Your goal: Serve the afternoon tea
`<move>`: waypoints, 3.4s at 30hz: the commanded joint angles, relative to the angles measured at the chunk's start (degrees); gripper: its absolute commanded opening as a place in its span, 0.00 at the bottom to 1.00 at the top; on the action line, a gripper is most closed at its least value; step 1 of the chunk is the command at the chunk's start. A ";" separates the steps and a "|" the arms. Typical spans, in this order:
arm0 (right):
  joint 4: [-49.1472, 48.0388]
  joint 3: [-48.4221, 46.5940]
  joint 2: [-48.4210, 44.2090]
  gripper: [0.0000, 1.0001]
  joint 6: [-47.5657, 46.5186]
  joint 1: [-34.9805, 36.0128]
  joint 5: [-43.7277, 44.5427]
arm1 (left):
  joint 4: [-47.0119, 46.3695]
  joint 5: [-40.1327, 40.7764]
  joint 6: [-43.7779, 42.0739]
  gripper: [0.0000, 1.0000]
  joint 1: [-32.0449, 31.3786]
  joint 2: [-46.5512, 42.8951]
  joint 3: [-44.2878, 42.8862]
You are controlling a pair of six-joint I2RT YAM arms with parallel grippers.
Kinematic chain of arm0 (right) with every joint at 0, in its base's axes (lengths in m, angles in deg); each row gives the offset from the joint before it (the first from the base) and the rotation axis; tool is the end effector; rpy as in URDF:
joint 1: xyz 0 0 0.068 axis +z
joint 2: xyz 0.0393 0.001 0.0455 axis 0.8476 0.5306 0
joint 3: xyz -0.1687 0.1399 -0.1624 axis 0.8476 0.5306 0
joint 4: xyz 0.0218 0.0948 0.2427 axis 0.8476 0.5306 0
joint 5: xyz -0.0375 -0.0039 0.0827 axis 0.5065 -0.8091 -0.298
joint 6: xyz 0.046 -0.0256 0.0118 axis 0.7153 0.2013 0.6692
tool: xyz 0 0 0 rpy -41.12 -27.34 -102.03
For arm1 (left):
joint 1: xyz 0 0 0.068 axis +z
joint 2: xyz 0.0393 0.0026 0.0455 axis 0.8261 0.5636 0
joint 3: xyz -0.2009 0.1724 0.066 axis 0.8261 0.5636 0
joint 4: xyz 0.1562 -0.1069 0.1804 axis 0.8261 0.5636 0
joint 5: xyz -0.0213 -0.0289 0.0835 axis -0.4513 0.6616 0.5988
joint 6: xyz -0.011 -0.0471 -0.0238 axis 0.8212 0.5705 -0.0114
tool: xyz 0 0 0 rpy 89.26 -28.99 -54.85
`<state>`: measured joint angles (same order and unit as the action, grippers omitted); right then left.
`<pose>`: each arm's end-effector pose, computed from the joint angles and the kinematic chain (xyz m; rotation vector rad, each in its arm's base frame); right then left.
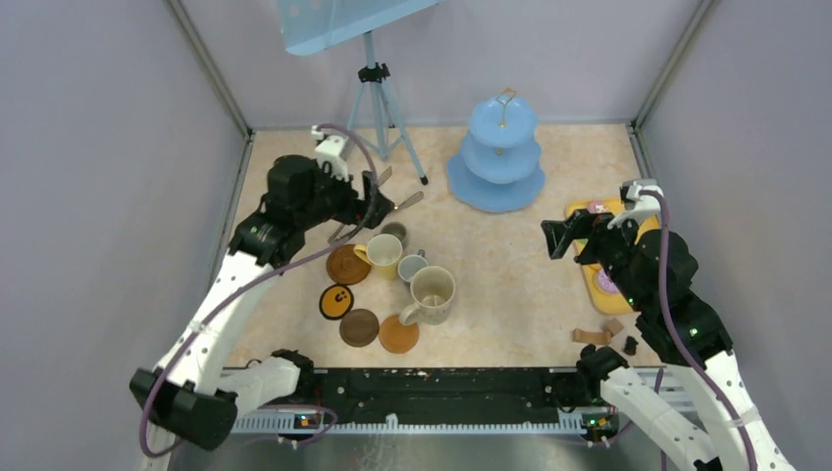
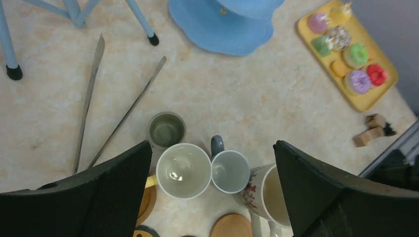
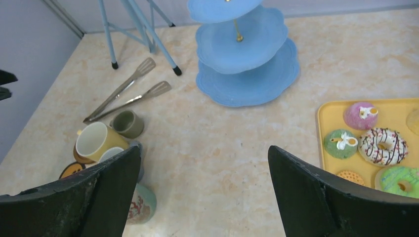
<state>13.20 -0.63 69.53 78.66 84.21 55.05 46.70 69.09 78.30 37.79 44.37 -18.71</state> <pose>0.0963 0.0409 0.3853 -0.0199 1.7505 0.4078 0.2075 -0.0799 0.3905 0.3336 1.9155 -0.6901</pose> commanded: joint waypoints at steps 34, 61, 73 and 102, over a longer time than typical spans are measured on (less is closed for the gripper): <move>7.06 2.72 13.11 0.99 7.26 0.46 -1.20 | 23.06 20.66 -15.44 0.76 -6.86 67.92 -44.72; 1.98 4.28 6.98 0.97 2.20 0.48 -11.96 | 18.44 41.02 -24.71 0.20 -10.11 67.21 -38.63; 0.74 2.74 9.29 0.97 5.16 0.53 -9.90 | 16.30 56.16 -24.88 0.13 -12.54 58.68 -36.07; -15.08 7.50 12.33 0.97 7.13 0.53 -29.95 | -1.14 3.25 -7.72 0.06 -23.43 16.75 -33.50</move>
<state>6.25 6.84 82.68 86.47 84.21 38.95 63.51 89.24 64.29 14.03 71.50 -60.13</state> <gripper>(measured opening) 0.977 0.081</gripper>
